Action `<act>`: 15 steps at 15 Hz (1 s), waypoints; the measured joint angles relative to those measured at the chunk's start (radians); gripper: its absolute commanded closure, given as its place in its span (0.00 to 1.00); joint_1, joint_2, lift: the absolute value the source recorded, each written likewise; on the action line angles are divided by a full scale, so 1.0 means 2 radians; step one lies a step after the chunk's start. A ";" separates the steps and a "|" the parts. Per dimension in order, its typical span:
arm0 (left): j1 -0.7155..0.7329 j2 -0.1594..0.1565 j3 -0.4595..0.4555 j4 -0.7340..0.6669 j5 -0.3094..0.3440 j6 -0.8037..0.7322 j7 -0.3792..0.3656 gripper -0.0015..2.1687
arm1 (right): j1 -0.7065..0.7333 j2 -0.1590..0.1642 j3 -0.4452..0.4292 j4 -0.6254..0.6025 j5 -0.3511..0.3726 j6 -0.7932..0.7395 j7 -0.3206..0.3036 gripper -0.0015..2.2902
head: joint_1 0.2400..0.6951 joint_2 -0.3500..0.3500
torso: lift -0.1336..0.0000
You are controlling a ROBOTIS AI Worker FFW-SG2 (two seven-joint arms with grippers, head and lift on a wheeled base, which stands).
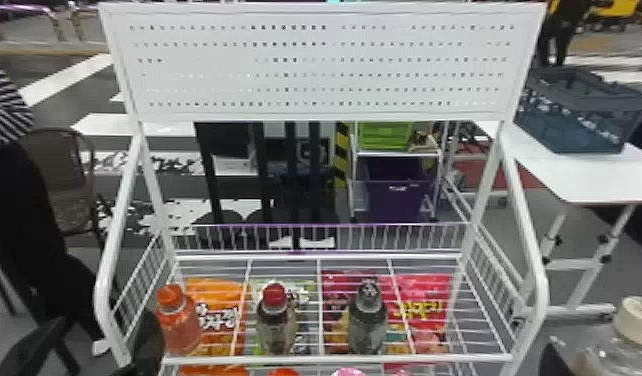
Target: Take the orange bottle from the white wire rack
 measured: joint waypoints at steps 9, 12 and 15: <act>-0.002 0.000 0.000 -0.003 0.000 0.002 0.000 0.04 | -0.004 0.000 0.000 0.002 0.000 0.003 0.000 0.44 | 0.57 0.50 | 1.00; -0.002 -0.001 -0.011 0.017 -0.006 -0.007 0.010 0.04 | -0.004 0.000 0.000 0.003 -0.002 0.003 0.000 0.44 | 0.57 0.50 | 1.00; -0.006 -0.002 -0.043 0.086 -0.018 -0.076 0.018 0.04 | -0.003 0.000 0.000 0.006 -0.002 0.002 0.000 0.44 | 0.57 0.50 | 1.00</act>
